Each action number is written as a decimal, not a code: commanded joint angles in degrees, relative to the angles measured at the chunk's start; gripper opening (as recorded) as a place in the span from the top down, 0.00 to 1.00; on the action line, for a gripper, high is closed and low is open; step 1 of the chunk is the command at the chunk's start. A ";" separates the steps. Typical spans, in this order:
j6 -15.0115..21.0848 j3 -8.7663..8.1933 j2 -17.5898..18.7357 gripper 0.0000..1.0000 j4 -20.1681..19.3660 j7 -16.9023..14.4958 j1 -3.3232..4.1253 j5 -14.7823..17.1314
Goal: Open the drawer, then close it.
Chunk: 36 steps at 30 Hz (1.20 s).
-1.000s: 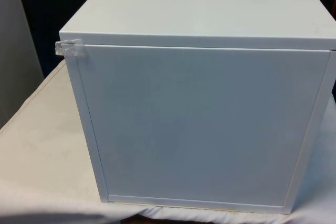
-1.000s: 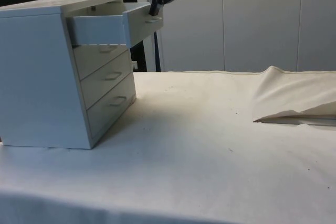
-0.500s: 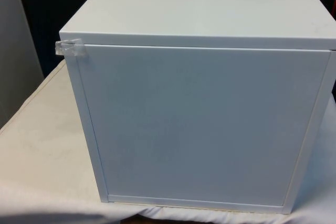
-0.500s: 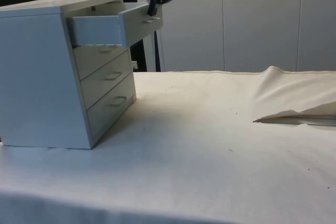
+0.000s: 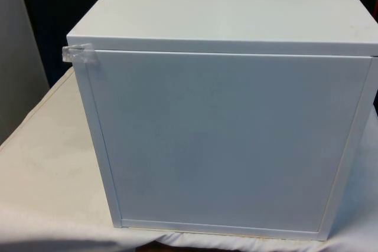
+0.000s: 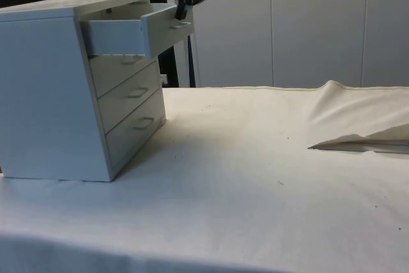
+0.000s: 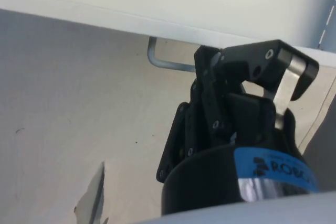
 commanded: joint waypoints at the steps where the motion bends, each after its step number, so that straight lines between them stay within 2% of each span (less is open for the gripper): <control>1: 0.69 -0.63 1.15 1.00 0.92 -1.38 0.74 1.26; 2: 0.00 -0.06 0.23 1.00 0.17 -0.46 0.00 0.29; 3: 0.69 -0.69 1.49 1.00 1.26 -1.89 0.74 1.60; 10: 0.63 -1.38 3.21 1.00 2.92 -5.04 0.92 4.24; 11: -0.06 -0.57 0.74 1.00 0.69 -3.61 0.00 2.52; 12: 0.63 -1.43 3.38 1.00 3.09 -5.33 0.97 4.53; 19: 0.11 -1.55 4.13 1.00 3.90 -6.19 1.09 5.56; 20: -0.34 -0.74 0.97 1.00 0.97 -4.87 0.00 3.55; 21: 0.00 -1.55 4.18 1.00 3.95 -6.13 1.09 5.56; 27: -0.63 -1.43 4.53 1.00 4.41 -5.96 1.26 5.73; 28: -1.09 -0.74 1.20 1.00 1.43 -4.87 0.11 3.67; 29: -0.80 -1.38 4.53 1.00 4.41 -5.96 1.26 5.79; 36: -3.09 -0.74 2.86 1.00 4.01 -5.79 1.09 5.33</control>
